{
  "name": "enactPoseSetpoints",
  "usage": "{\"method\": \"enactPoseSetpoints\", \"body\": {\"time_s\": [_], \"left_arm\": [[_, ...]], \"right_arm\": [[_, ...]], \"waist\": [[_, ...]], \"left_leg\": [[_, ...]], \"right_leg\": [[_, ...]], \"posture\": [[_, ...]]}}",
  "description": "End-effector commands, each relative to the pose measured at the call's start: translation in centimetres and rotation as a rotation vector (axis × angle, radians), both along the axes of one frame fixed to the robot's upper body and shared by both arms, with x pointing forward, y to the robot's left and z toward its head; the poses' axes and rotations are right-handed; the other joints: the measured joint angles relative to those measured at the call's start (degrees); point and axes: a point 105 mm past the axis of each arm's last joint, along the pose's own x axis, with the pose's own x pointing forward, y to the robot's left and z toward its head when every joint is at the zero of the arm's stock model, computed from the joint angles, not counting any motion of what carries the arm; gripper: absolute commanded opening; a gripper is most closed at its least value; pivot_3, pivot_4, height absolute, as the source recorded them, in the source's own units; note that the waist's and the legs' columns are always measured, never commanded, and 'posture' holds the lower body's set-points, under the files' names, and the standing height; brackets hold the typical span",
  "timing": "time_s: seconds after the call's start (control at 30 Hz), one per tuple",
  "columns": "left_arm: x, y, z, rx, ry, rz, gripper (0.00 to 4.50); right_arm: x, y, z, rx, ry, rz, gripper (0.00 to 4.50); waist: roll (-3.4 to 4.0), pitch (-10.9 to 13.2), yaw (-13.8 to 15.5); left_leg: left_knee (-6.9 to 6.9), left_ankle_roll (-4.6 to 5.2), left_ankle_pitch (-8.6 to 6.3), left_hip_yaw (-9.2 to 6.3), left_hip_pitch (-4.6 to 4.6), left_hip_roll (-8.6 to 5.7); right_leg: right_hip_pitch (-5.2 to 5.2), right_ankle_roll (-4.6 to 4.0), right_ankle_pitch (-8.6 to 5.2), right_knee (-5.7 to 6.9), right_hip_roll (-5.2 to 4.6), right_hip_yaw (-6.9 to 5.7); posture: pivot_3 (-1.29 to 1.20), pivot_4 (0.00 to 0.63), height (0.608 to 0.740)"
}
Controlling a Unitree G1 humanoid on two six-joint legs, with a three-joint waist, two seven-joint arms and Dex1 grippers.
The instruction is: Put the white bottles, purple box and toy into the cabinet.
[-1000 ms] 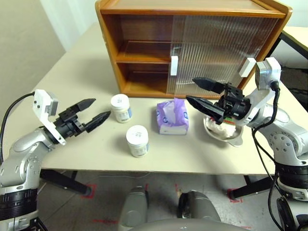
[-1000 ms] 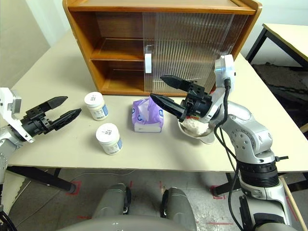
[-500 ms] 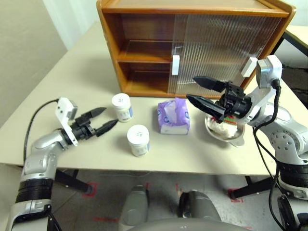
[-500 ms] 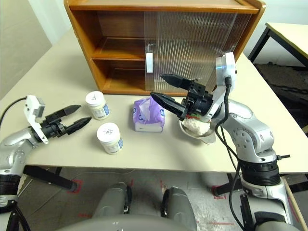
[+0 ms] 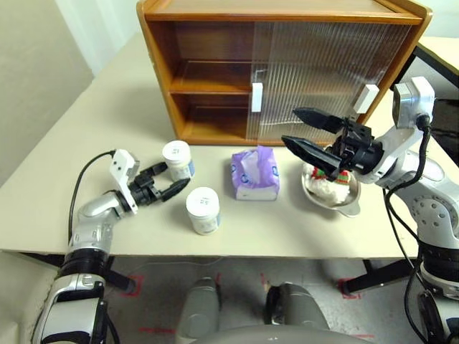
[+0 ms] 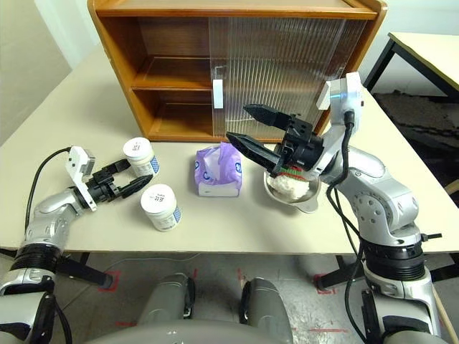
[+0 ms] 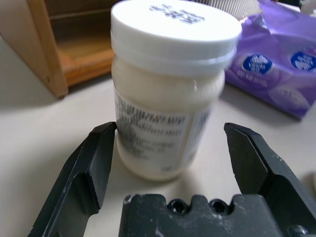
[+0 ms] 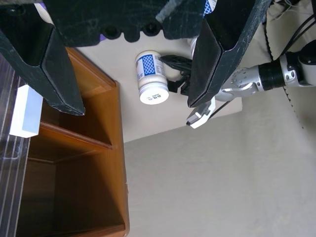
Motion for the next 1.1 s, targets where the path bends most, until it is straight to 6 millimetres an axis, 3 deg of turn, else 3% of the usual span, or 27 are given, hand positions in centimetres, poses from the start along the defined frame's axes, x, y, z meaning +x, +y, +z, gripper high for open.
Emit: {"method": "enactPoseSetpoints", "body": {"time_s": [0.03, 0.5, 0.87, 1.0, 1.1], "left_arm": [[0.0, -0.5, -0.5, 0.006, 0.005, -0.011, 4.46], [0.7, 0.8, 0.1, -0.017, -0.01, 0.069, 4.46], [1.0, 0.3, 0.0, -0.038, -0.01, 0.083, 4.46], [1.1, 0.2, -0.1, -0.042, -0.007, 0.084, 3.14], [1.2, 0.1, -0.2, -0.043, -0.007, 0.082, 3.07]], "right_arm": [[-0.2, -0.1, 0.1, -0.005, -0.001, -0.005, 4.5], [-0.1, -0.1, 0.2, -0.005, -0.002, -0.013, 4.5], [-0.3, -0.3, 0.2, -0.008, -0.003, -0.019, 4.5], [-0.3, -0.3, 0.3, -0.008, -0.004, -0.023, 4.5], [-0.4, -0.3, 0.3, -0.006, -0.005, -0.025, 4.5]], "waist": [[0.0, 0.0, -0.34], [-0.01, 0.0, -1.5], [-0.01, -0.01, -1.52], [-0.01, -0.01, -1.56], [-0.01, -0.01, -1.55]], "left_leg": [[0.0, 0.0, 0.0, 0.0, 0.01, 0.0], [-0.01, 0.0, 0.0, -0.03, 0.01, 0.01], [0.0, 0.0, 0.0, -0.03, 0.01, 0.01], [-0.01, 0.0, 0.0, -0.03, 0.01, 0.01], [-0.01, 0.0, 0.0, -0.03, 0.01, 0.01]], "right_leg": [[0.0, 0.08, 0.05, 0.0, 0.0, 0.0], [0.0, 0.2, 0.12, 0.01, 0.0, -0.05], [0.0, 0.21, 0.12, 0.01, 0.0, -0.05], [0.0, 0.22, 0.13, 0.01, 0.0, -0.05], [0.0, 0.21, 0.12, 0.02, 0.0, -0.06]], "posture": [[-0.02, 0.0, 0.74], [-0.02, 0.0, 0.74], [-0.03, 0.0, 0.74], [-0.04, 0.0, 0.74], [-0.04, 0.0, 0.74]]}}
